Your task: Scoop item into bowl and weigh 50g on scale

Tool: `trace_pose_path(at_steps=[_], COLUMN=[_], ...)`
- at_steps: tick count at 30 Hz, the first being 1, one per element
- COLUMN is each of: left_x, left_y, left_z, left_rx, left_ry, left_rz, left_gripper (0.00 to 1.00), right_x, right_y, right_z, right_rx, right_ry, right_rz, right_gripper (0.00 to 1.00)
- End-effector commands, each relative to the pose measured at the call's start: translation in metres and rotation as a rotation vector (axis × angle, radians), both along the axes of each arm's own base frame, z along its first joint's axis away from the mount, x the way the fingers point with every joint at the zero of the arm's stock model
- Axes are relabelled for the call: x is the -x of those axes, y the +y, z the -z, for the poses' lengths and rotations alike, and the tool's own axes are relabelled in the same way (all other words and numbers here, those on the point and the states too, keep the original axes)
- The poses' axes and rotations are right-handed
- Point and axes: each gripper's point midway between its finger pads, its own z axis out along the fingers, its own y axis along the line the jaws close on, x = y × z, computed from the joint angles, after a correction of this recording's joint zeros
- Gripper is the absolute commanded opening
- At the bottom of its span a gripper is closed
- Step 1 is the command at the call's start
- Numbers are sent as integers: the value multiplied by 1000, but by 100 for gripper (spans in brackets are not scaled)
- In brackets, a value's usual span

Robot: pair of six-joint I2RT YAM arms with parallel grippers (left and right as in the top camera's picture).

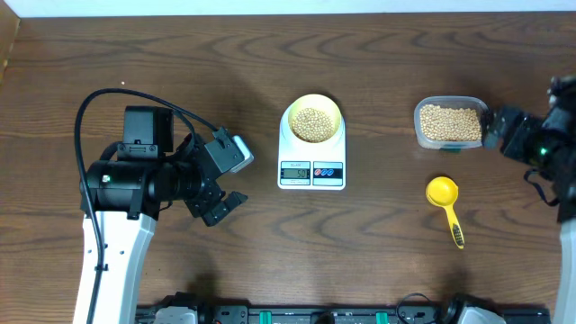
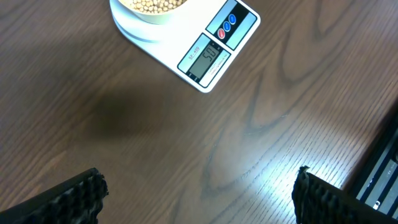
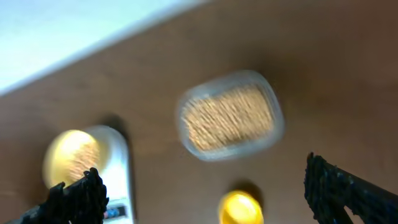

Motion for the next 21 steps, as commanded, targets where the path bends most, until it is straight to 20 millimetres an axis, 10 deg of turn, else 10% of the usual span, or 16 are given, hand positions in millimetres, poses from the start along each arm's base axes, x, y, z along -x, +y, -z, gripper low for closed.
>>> trace_pose_path(at_steps=[1,8,21], left_x=[-1,-1,-1], left_y=[1,1,1], left_z=[-4,-5,-5], left_rx=[-3,-3,-3], left_ry=[-18,-18,-18], left_rz=[3,3,3], left_gripper=[98,98,98], right_x=[14,50,79], right_y=[28,40,47], right_z=[-50,-68,-34], right_rx=[0,11,-36], right_ry=[-161,-209,-41], right_rz=[-83,-93,-89], right_gripper=[99,99,99])
